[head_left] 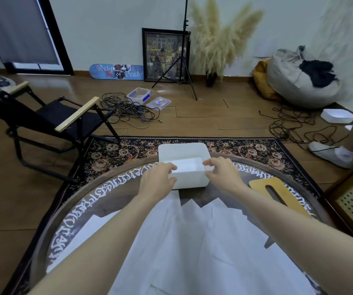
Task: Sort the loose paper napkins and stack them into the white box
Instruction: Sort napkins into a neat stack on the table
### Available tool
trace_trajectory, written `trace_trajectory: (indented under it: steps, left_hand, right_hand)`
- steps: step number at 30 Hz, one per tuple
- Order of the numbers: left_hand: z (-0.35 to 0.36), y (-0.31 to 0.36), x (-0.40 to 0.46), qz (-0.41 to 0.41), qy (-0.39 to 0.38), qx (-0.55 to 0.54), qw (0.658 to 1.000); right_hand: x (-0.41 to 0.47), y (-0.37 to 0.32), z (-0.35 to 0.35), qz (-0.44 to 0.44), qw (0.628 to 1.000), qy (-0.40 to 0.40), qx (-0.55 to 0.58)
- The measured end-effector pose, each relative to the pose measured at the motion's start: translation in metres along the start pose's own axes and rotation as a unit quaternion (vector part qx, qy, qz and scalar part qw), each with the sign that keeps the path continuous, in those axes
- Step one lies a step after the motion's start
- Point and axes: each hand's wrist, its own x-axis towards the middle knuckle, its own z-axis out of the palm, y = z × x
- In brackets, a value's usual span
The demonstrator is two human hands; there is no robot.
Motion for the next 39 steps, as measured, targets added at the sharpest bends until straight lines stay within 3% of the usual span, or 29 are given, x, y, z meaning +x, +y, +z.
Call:
trace_trajectory:
  steps: [5, 13, 21, 26, 39]
  left_hand:
    - [-0.007, 0.001, -0.032, 0.015, -0.001, 0.017, 1.0]
    - [-0.015, -0.01, -0.092, 0.033, -0.06, 0.179, 0.981]
    - [-0.017, -0.027, -0.157, 0.009, -0.094, 0.201, 0.975]
    - [-0.015, -0.03, -0.192, -0.008, -0.155, 0.22, 0.963]
    - [0.001, -0.03, -0.223, -0.004, -0.158, 0.198, 0.967]
  right_hand:
    - [-0.031, 0.001, -0.007, -0.003, 0.998, -0.01, 0.056]
    - [-0.089, 0.006, -0.005, -0.032, 0.995, -0.067, -0.069]
    - [-0.153, 0.001, 0.016, -0.067, 0.98, -0.14, -0.121]
    - [-0.186, -0.008, 0.033, -0.111, 0.968, -0.178, -0.134]
    - [-0.197, -0.023, 0.056, -0.172, 0.94, -0.213, -0.205]
